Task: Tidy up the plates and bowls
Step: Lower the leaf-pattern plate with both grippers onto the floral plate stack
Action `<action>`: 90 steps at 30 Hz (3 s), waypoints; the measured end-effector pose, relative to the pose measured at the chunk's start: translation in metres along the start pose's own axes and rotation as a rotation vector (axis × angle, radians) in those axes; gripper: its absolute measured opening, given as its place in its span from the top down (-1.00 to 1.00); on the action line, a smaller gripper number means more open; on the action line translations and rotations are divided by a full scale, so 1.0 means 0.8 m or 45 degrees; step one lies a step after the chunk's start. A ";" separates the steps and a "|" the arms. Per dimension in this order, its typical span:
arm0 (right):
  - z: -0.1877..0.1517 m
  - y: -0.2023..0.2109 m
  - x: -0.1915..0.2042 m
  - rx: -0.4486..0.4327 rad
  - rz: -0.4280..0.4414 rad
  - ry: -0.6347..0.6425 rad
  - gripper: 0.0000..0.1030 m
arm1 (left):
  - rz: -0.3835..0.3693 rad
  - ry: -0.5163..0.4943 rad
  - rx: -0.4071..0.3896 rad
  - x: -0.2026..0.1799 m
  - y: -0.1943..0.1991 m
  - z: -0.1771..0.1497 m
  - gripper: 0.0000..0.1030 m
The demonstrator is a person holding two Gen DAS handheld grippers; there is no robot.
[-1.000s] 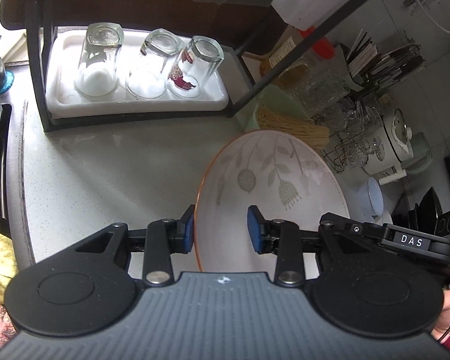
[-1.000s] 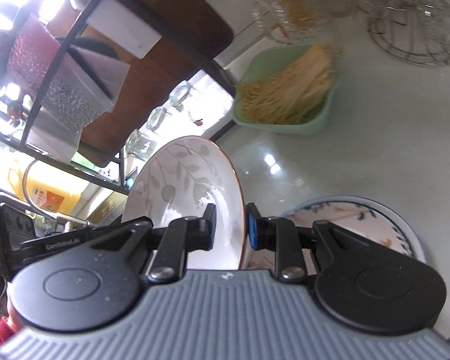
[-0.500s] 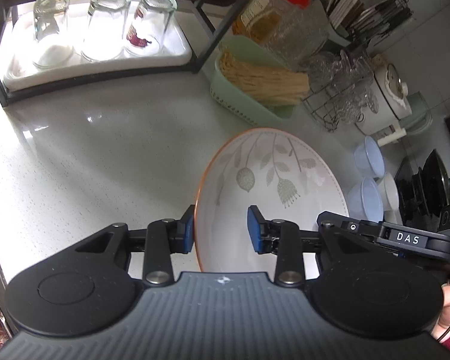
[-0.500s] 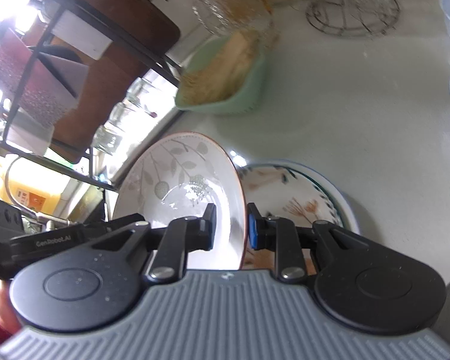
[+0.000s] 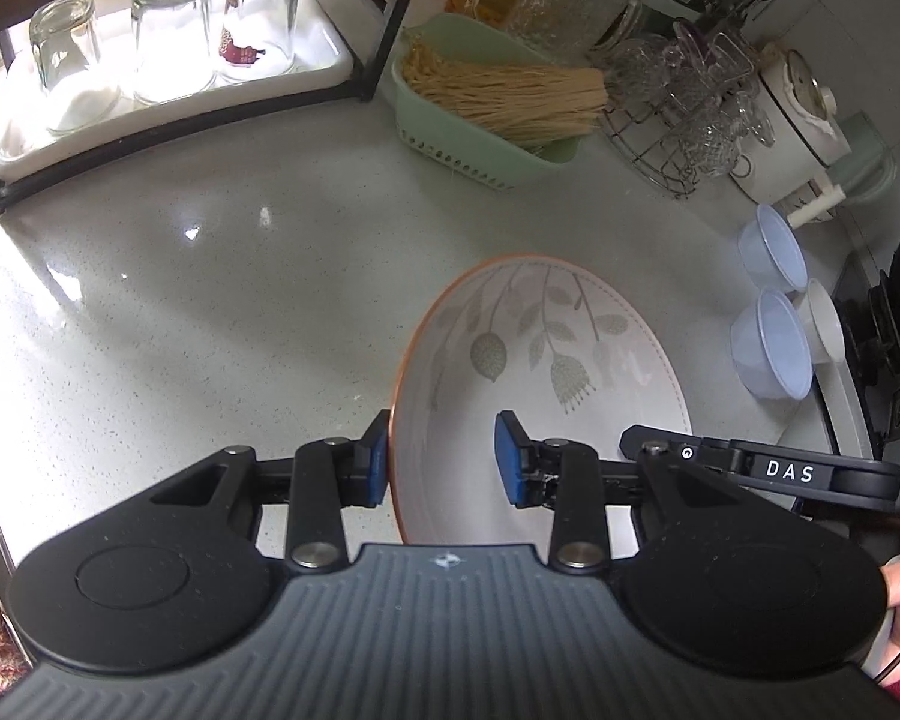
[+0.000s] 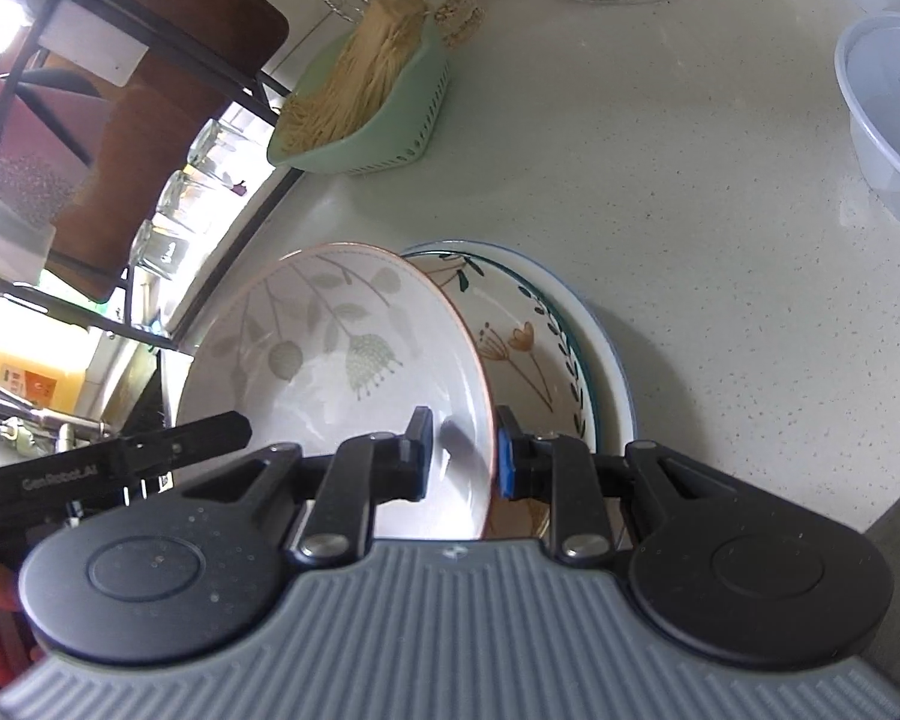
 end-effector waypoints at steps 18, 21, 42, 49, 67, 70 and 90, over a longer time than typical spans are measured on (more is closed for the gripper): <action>0.003 -0.014 0.013 -0.065 -0.144 0.157 0.43 | 0.060 -0.050 0.028 -0.005 -0.001 -0.010 0.25; 0.002 -0.015 0.018 -0.082 -0.176 0.207 0.43 | 0.078 -0.070 0.034 -0.006 0.000 -0.008 0.24; 0.005 0.003 0.013 -0.119 -0.178 0.263 0.45 | 0.094 0.036 0.105 -0.007 -0.011 -0.025 0.24; 0.005 0.010 0.002 -0.119 -0.157 0.224 0.44 | 0.071 0.118 0.054 -0.005 -0.004 -0.017 0.24; 0.000 0.021 0.003 -0.069 -0.179 0.338 0.44 | 0.130 0.221 0.004 -0.012 0.000 -0.019 0.23; -0.001 0.023 0.003 -0.056 -0.189 0.334 0.44 | 0.132 0.216 -0.002 -0.014 0.003 -0.020 0.23; -0.006 0.036 0.012 -0.073 -0.285 0.414 0.45 | 0.097 0.203 -0.039 -0.026 0.008 -0.030 0.23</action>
Point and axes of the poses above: each gripper's, at about its wrist camera, not at the fingertips, and y roughly against the way its jaws point, x to its left, z to its top, the point moved 6 cm from there along -y, roughly the way its jaws point, and after that the axes turned 6 degrees about x, right-handed, at the moved point
